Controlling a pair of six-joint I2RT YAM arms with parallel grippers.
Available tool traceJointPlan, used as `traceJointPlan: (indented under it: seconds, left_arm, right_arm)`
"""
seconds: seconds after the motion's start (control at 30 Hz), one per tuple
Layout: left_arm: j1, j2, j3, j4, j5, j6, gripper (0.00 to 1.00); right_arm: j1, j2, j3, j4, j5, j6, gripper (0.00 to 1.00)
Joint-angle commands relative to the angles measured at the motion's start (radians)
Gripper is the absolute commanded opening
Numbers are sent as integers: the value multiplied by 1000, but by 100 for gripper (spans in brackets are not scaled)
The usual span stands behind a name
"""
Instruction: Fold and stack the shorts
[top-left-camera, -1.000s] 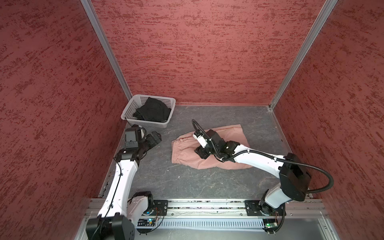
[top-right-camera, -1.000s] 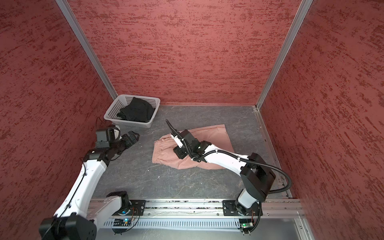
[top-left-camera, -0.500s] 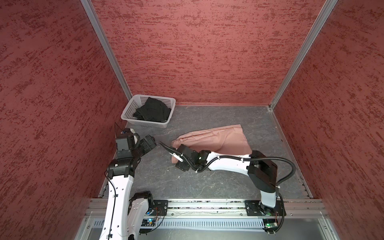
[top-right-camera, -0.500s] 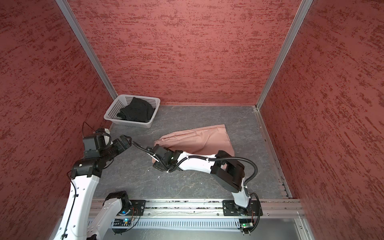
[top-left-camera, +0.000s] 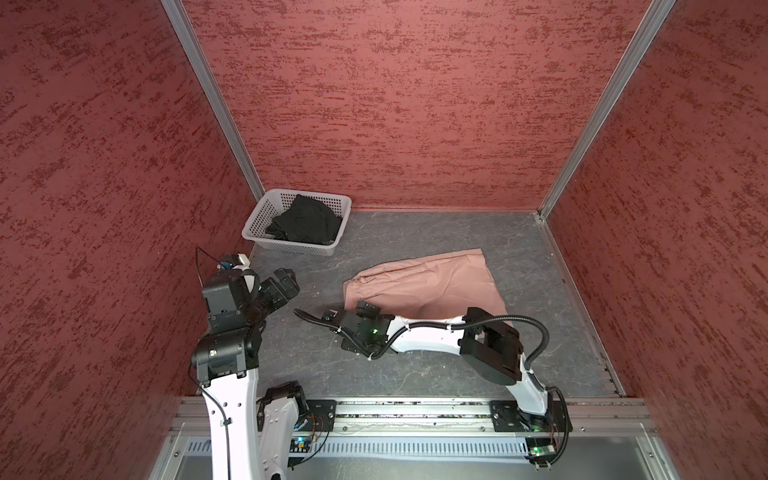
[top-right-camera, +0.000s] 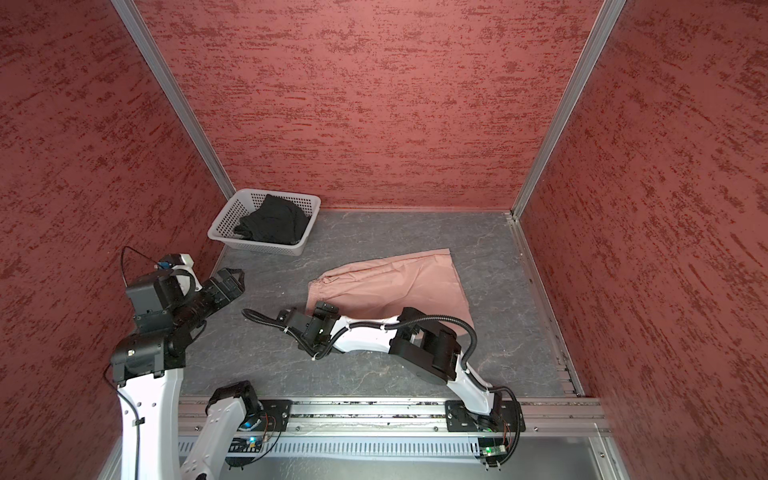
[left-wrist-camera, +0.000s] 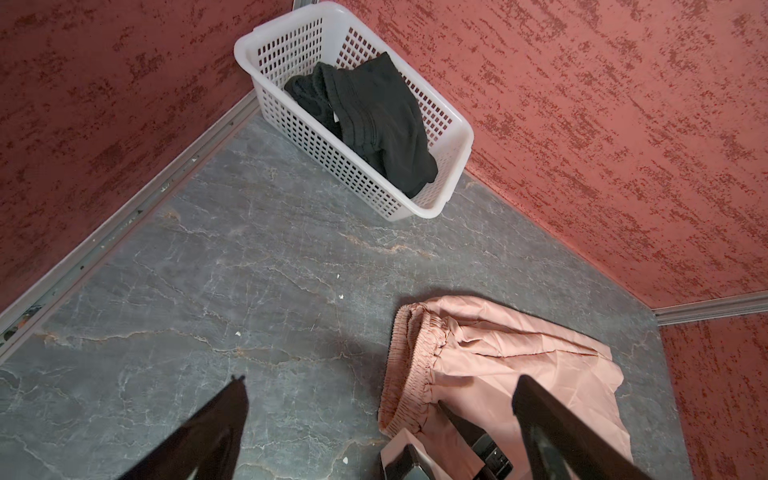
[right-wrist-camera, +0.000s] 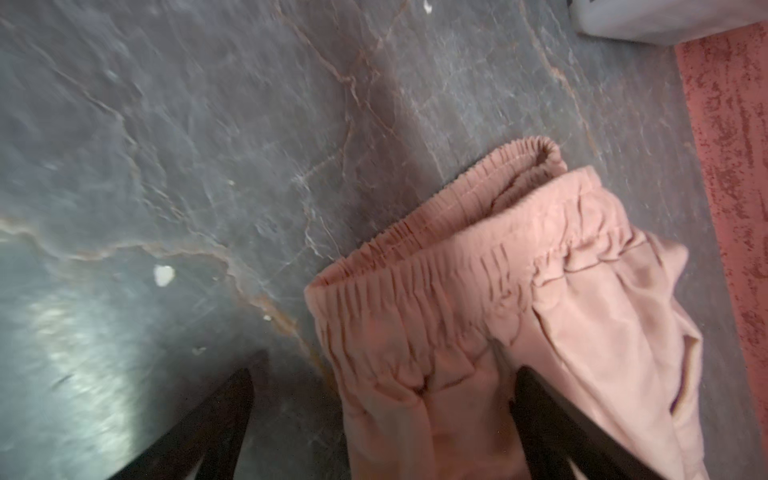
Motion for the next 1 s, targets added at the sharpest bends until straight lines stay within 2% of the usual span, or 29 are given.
traceJointPlan:
  seconds: [0.0,0.3,0.4,0.47,0.53,0.57,0.6,0.7,0.77,0.83,0.97]
  left_arm:
    - [18,-2,9,-18,42,29,99]
    - [24,7,-10,-3,99,18,99]
    - [24,7,-12,-8,97,21,99]
    - [27,9,-23,5,133,20,99]
    - [27,13,-37,16,174,10,99]
    - [27,14,-42,18,183,9,99]
    - [28,16,-46,18,181,9,99]
    - [35,17,-41,2,159,11,99]
    - [39,14,-44,-4,164,11,99]
    - [45,21,-49,-11,184,6,99]
    - [63,36,-96,21,254,-26,99]
  right_arm:
    - [-2,46,28,-22,79,-58,99]
    - [-17,92,36,-8,136,-113,99]
    - [-23,103,44,-2,123,-106,93]
    - [-26,114,57,-11,113,-87,83]
    - [-31,122,66,-19,91,-60,78]
    - [-35,121,64,-19,79,-41,72]
    - [-42,118,63,-18,62,-12,58]
    - [-64,74,27,23,-27,74,27]
    - [-81,22,-24,85,-91,134,11]
    - [-97,-28,-75,154,-145,190,4]
    - [-137,-133,-213,323,-269,285,0]
